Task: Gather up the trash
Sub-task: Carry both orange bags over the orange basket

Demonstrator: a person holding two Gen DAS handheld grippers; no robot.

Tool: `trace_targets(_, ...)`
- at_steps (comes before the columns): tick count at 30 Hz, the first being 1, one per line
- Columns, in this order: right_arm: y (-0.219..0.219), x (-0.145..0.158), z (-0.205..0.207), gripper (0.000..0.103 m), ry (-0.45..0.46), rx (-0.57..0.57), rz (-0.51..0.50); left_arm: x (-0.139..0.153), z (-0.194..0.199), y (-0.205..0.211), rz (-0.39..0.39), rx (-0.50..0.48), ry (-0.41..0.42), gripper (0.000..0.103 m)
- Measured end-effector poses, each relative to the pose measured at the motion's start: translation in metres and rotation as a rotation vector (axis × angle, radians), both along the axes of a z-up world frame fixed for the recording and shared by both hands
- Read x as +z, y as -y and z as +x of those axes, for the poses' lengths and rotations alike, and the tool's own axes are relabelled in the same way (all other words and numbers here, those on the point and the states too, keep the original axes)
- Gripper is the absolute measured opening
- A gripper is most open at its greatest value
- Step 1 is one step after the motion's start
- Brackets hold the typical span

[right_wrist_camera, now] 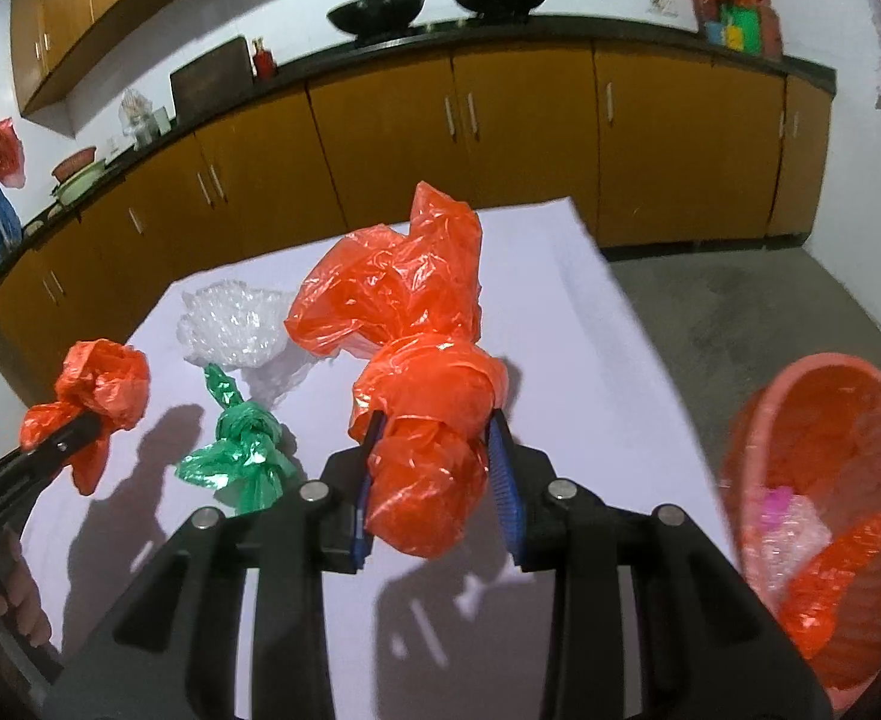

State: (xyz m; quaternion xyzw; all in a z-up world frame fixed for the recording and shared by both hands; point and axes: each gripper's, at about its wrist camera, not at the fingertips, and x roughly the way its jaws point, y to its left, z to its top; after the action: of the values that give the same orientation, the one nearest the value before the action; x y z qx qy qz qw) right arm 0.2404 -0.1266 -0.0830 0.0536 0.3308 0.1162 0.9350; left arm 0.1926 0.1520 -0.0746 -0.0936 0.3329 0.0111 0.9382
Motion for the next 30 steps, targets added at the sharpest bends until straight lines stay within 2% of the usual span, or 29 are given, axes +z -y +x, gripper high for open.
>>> trace_targets(15, 0.085, 0.027, -0.061, 0.033, 0.077, -0.121, 0.067, 0.030, -0.009, 0.087, 0.013, -0.143, 0.054, 0.036)
trace_targets(30, 0.144, 0.022, -0.086, 0.033, 0.078, -0.234, 0.104, 0.036, -0.012, 0.145, 0.013, -0.239, 0.062, 0.036)
